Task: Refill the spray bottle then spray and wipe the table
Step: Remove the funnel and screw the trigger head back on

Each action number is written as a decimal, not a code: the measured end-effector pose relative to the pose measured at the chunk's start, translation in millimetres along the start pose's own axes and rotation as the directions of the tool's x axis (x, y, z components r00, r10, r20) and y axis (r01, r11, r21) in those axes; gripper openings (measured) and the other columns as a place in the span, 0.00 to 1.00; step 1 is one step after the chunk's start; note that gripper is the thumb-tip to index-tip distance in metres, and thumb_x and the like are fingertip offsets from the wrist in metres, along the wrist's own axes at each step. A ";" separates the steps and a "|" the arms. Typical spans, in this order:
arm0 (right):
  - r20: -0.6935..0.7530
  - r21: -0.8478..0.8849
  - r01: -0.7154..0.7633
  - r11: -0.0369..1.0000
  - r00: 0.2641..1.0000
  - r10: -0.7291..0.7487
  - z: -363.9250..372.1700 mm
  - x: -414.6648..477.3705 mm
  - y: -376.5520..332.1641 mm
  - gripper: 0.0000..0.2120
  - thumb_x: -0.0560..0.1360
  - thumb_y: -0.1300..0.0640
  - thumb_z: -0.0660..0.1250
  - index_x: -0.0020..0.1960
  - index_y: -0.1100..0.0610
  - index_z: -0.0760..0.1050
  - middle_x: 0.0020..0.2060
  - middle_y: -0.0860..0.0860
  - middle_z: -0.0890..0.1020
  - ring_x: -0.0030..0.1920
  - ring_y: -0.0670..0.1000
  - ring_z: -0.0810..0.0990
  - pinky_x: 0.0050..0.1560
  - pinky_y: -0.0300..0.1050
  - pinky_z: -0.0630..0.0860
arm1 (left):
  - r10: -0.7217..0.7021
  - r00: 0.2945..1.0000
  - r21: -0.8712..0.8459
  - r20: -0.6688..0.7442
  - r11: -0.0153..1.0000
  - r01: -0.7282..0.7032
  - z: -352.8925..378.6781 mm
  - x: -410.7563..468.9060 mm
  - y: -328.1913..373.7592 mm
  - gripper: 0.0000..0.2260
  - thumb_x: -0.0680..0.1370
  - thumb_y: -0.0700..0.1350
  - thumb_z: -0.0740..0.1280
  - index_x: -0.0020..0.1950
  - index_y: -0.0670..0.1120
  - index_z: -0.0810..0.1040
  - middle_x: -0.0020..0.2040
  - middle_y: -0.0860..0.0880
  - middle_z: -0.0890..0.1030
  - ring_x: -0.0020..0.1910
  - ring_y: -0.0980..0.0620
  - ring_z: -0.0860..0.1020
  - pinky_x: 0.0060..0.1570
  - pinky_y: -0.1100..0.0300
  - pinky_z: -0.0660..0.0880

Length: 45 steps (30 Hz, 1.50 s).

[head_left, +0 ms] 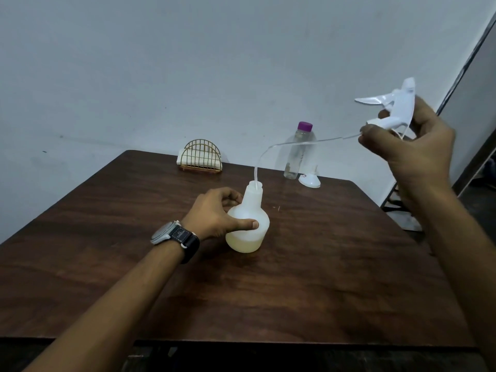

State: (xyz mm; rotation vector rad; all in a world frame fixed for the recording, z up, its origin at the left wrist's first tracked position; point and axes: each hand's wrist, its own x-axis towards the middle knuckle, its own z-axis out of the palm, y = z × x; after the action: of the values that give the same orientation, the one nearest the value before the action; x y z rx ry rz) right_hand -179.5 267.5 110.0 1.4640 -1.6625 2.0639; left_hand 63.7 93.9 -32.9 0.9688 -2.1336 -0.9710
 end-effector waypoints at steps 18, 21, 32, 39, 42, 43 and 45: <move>-0.094 -0.146 0.231 0.962 0.965 -0.246 19.5 -18.0 -5.2 0.28 0.74 0.64 0.72 0.73 0.58 0.73 0.59 0.63 0.80 0.54 0.49 0.80 0.59 0.54 0.82 | -0.010 1.000 -0.037 0.003 0.999 0.011 0.5 -0.7 -0.9 0.27 0.60 0.58 0.85 0.55 0.53 0.82 0.54 0.56 0.85 0.57 0.59 0.82 0.60 0.54 0.80; -0.068 -0.137 0.239 0.961 0.966 -0.249 18.4 -20.0 -2.2 0.30 0.74 0.63 0.73 0.74 0.55 0.73 0.60 0.61 0.80 0.56 0.48 0.82 0.56 0.46 0.83 | -0.012 1.000 -0.036 0.004 0.999 0.012 0.1 -0.7 -0.4 0.28 0.60 0.58 0.85 0.55 0.53 0.82 0.54 0.57 0.85 0.57 0.59 0.82 0.60 0.55 0.80; 0.429 -0.061 0.124 0.990 0.899 -0.086 32.4 -17.0 -8.2 0.38 0.73 0.67 0.76 0.78 0.43 0.71 0.65 0.40 0.83 0.62 0.43 0.83 0.59 0.39 0.81 | -0.015 1.000 -0.028 0.004 1.000 0.015 0.4 0.7 0.4 0.28 0.60 0.58 0.85 0.55 0.53 0.82 0.53 0.58 0.84 0.56 0.60 0.82 0.58 0.56 0.80; 0.672 -0.224 0.098 0.970 0.736 0.081 96.5 -21.9 4.6 0.33 0.77 0.68 0.70 0.78 0.48 0.69 0.62 0.49 0.83 0.61 0.44 0.83 0.60 0.39 0.80 | -0.029 0.999 -0.025 0.021 0.999 0.029 -1.1 0.0 1.5 0.29 0.59 0.58 0.85 0.55 0.52 0.81 0.54 0.57 0.84 0.56 0.60 0.82 0.55 0.58 0.80; 0.713 -0.281 0.096 0.955 0.687 0.141 110.6 -24.5 13.2 0.34 0.77 0.68 0.70 0.79 0.51 0.68 0.68 0.50 0.80 0.67 0.47 0.80 0.69 0.48 0.77 | -0.030 0.999 -0.031 0.019 0.999 0.031 -0.3 -0.9 1.0 0.29 0.60 0.58 0.85 0.55 0.52 0.81 0.55 0.56 0.84 0.56 0.60 0.82 0.56 0.57 0.81; 0.719 -0.299 0.091 0.950 0.676 0.161 112.9 -26.6 16.7 0.33 0.76 0.68 0.70 0.79 0.51 0.69 0.68 0.50 0.80 0.67 0.47 0.80 0.70 0.51 0.77 | -0.032 0.999 -0.029 0.021 0.999 0.032 -0.1 -1.1 1.3 0.29 0.60 0.58 0.85 0.56 0.51 0.81 0.56 0.56 0.84 0.56 0.59 0.81 0.57 0.55 0.81; 0.723 -0.318 0.066 0.946 0.662 0.198 115.1 -32.6 24.6 0.33 0.77 0.69 0.69 0.78 0.49 0.70 0.67 0.48 0.81 0.66 0.46 0.81 0.69 0.55 0.77 | -0.033 0.999 -0.029 0.019 0.999 0.033 0.1 -1.0 1.8 0.28 0.60 0.58 0.85 0.56 0.51 0.81 0.55 0.55 0.85 0.57 0.59 0.81 0.58 0.53 0.81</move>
State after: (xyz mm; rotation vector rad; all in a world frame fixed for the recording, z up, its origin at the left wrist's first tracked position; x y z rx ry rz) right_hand -108.8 180.4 61.8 2.3269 -2.1896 1.1147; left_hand 63.5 95.5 -31.7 0.9870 -2.1193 -1.0283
